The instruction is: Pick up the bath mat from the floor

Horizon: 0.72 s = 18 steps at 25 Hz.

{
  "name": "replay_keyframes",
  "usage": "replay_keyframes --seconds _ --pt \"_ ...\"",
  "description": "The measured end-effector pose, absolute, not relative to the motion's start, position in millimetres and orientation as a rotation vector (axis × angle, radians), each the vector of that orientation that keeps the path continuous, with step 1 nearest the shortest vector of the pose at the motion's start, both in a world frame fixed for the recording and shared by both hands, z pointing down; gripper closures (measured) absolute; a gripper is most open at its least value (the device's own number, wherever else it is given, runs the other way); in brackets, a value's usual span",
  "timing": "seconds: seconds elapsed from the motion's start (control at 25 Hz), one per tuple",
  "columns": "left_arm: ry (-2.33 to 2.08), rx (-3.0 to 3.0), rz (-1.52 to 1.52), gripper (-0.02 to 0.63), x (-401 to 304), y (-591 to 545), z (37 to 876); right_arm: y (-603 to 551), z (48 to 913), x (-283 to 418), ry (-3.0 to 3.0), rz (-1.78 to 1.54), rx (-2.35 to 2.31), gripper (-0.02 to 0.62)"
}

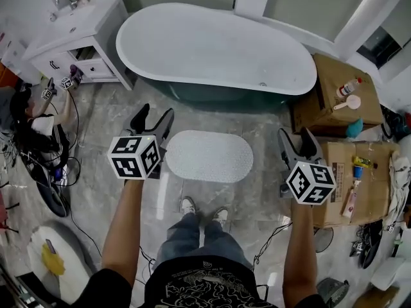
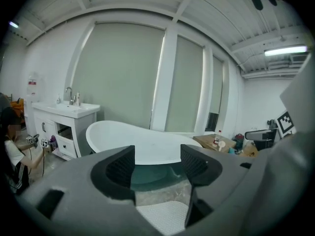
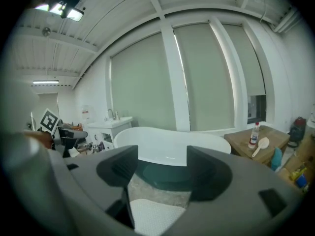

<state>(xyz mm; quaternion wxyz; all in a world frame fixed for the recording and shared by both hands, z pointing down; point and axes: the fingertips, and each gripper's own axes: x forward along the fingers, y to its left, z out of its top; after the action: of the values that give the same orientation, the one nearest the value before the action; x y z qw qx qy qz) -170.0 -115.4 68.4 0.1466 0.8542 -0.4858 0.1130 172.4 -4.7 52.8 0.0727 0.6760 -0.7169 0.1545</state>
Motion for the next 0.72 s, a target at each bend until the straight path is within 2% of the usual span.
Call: replay_keyframes --seconds 0.32,0.72 --pt "-1.406 2.397 0.419 0.299 -154.2 -99.1 127.7 -4.8 124.9 191.3 -2.147 0.554 1.929 0.298" --pt "-1.33 2.297 0.589 0.281 -160.2 -88.3 246.0 -8.0 224.2 207.4 -2.085 0.688 1.878 0.293"
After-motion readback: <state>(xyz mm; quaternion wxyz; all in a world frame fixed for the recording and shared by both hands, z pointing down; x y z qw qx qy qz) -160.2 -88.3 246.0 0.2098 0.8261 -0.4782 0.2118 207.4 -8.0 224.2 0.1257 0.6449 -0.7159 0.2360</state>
